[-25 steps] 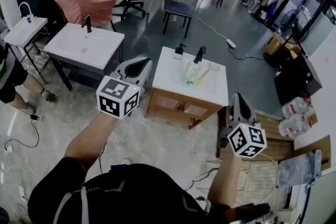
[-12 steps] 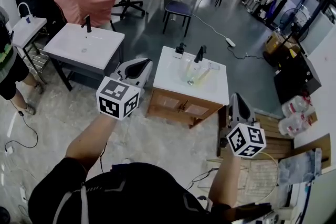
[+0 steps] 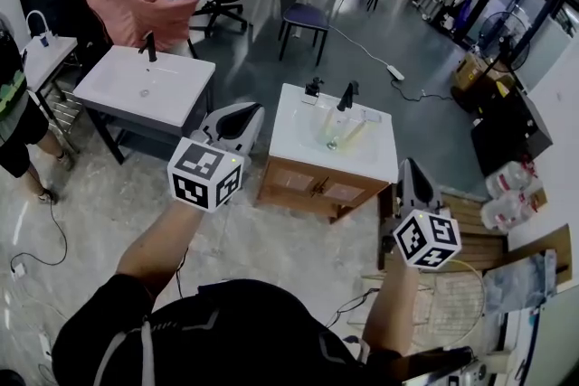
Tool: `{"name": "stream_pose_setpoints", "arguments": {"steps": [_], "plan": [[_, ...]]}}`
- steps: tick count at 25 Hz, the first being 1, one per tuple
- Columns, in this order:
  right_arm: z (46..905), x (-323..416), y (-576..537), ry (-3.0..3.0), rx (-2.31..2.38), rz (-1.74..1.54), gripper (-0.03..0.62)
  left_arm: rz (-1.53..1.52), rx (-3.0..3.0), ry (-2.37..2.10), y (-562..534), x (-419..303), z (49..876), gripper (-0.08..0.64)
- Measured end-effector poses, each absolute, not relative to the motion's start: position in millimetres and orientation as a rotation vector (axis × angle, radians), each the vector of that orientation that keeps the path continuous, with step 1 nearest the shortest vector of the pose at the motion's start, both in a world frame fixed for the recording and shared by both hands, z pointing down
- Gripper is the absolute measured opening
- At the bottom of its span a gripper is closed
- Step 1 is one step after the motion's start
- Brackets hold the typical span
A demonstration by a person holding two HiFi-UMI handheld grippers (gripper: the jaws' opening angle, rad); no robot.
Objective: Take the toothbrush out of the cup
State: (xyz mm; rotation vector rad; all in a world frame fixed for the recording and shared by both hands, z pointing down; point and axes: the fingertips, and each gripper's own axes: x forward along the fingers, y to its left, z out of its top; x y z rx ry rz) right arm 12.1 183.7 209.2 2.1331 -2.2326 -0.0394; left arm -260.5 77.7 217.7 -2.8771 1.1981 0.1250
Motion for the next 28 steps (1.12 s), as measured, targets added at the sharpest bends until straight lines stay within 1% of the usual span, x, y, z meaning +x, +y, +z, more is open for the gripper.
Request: {"name": "stream_pose_setpoints", "arguments": {"steps": [7,14,21,28], "plan": [[217.8,-4.0,176.7,-2.184,2.184,-0.034,0.005,0.161,-2.904,1.166,67.0,-286.3,228.1,0.003],[218.9,-15.7,153.1,-2.185,2.157,-0.06,0.005,0.192,-2.934,1.179,50.4,-297.5,232.7,0.003],[225.1,7.9,112.5,-2.238,2.142,-0.061,0.005,0.149,-2.887,1.225,20.5,-280.7,238.6,0.003],[231.8,65.5,45.7,-2.294,2.113,-0.033,0.005,0.138,-2.85,1.303,-23.2,-236.5,238.8,0.003]]}}
